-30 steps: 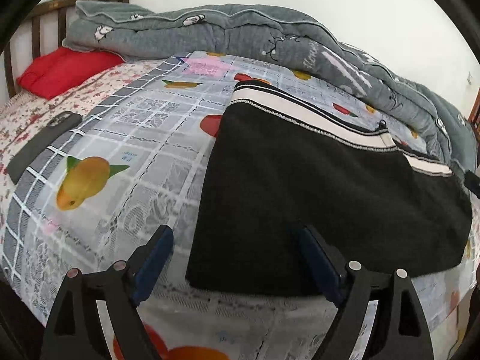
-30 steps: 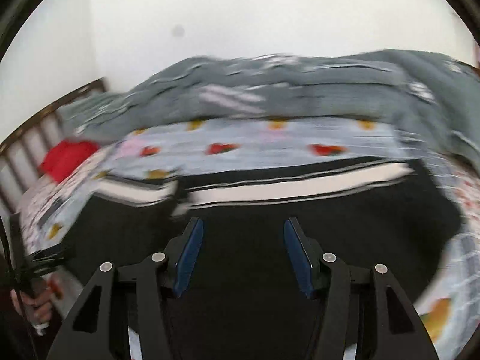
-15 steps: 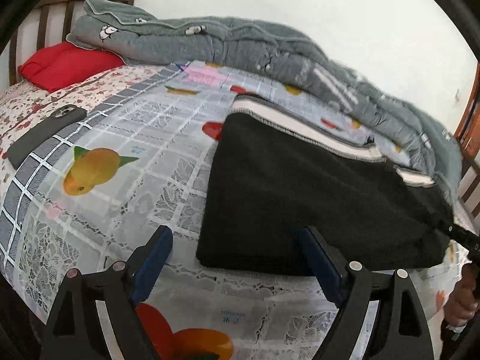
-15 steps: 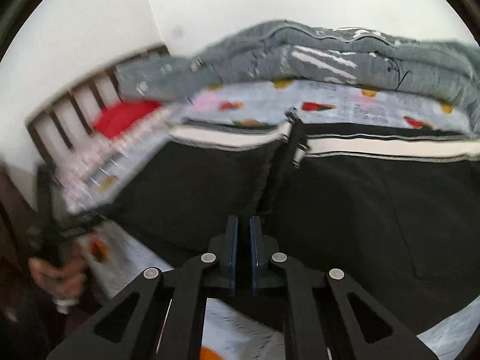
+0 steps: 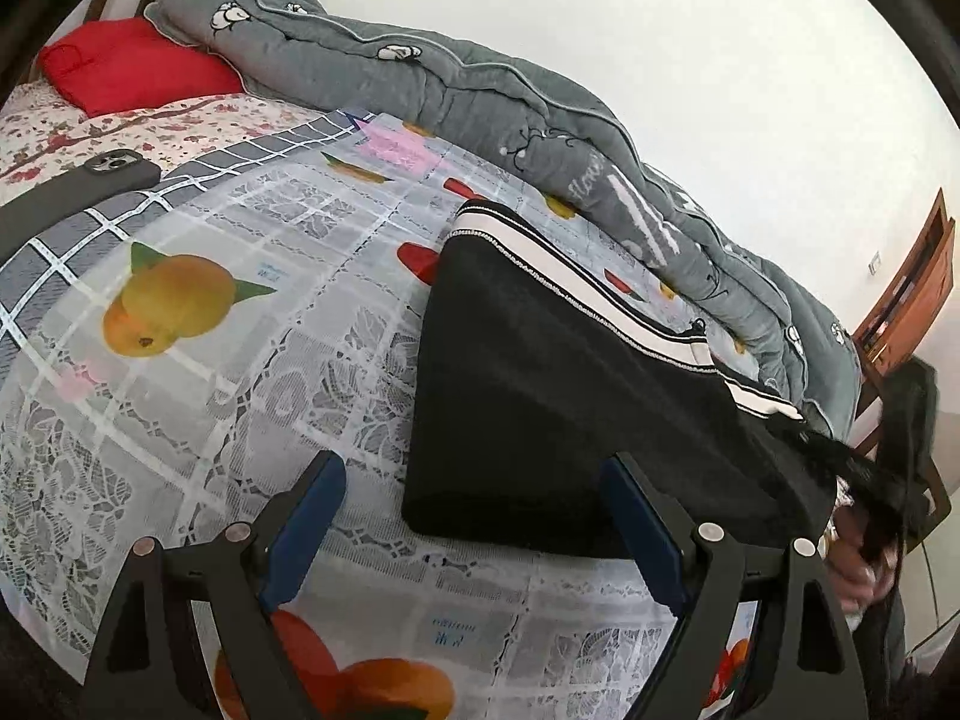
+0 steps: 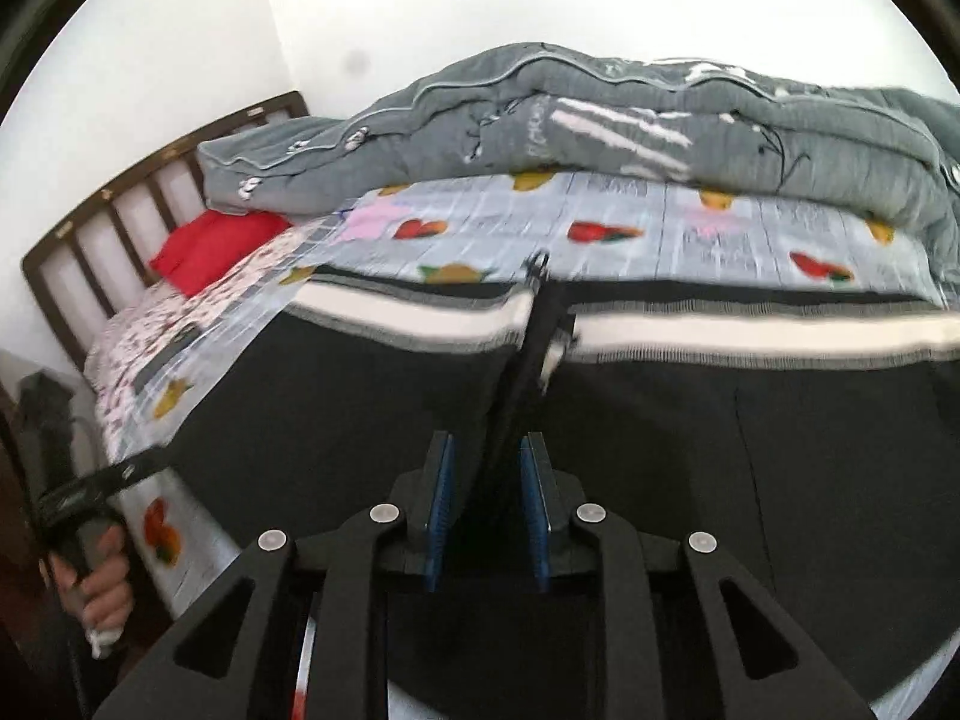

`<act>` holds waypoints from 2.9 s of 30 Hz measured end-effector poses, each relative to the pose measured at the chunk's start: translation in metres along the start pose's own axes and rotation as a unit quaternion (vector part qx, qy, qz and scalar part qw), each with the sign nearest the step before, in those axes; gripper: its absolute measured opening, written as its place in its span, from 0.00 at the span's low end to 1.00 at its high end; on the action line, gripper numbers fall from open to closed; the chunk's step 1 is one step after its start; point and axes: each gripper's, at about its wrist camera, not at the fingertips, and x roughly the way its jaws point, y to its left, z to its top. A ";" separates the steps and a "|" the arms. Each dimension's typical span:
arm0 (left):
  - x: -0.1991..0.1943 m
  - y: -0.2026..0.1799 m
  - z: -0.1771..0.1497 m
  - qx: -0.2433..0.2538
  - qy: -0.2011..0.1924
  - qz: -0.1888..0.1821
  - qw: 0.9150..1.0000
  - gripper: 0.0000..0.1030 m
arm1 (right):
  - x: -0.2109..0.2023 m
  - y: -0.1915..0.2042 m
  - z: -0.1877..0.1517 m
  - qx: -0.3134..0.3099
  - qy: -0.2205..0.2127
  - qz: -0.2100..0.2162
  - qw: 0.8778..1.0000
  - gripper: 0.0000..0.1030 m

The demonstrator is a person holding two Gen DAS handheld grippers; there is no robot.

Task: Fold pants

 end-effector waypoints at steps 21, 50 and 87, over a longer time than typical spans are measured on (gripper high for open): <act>0.012 -0.006 0.006 -0.006 0.010 -0.059 0.998 0.83 | 0.034 -0.014 0.015 0.017 0.021 -0.027 0.999 0.10; 0.029 -0.022 0.001 -0.069 0.004 -0.039 0.997 0.84 | -0.081 -0.087 -0.062 0.081 0.007 -0.056 0.995 0.27; 0.028 -0.086 0.039 -0.046 -0.048 0.094 0.993 0.16 | -0.128 -0.133 -0.094 0.061 0.000 -0.155 0.986 0.27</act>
